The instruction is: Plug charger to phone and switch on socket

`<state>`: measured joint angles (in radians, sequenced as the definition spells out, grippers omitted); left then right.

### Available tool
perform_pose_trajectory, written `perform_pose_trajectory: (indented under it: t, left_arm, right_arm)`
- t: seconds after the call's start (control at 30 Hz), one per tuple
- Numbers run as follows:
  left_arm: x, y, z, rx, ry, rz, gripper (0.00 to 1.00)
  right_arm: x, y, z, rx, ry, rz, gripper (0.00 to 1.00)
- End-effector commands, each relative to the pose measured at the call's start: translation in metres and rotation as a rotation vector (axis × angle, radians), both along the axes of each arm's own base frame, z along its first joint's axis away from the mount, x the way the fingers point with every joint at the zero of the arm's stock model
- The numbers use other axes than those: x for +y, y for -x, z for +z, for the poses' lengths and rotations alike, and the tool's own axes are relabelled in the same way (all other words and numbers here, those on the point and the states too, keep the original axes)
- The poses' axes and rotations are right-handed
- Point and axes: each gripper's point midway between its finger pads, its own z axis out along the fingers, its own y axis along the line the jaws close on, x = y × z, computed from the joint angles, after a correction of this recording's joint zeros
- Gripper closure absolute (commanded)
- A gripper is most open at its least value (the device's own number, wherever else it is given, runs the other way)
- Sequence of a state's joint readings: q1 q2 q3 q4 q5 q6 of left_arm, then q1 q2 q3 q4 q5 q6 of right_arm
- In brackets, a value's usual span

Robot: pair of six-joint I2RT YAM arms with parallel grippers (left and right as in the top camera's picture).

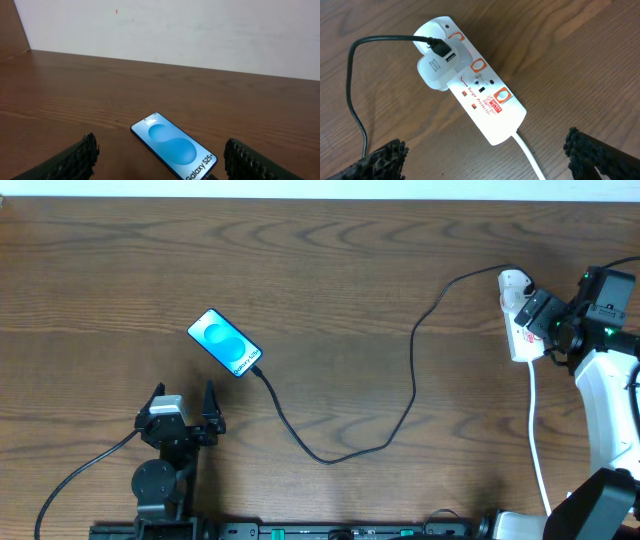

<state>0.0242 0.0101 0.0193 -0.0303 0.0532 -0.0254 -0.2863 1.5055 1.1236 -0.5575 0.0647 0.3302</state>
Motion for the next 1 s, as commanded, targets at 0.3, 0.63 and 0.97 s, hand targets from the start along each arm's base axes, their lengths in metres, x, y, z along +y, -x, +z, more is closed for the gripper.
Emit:
perform_pose_trajectory:
  t: [0.3,0.63,0.97]
  left_arm:
    - [0.002,0.001,-0.016,0.05,-0.011,0.012,0.18]
    - [0.002,0.001,-0.016,0.05,-0.011,0.012,0.18]
    - [0.002,0.001,-0.016,0.05,-0.011,0.012,0.18]
  right_arm:
    - [0.0,0.001,0.005,-0.013,0.005,-0.012,0.01]
    - [0.005,0.001,-0.004,-0.016,0.002,-0.002,0.01]
    - [0.041,-0.026,-0.028,-0.187,0.041,0.101,0.01]
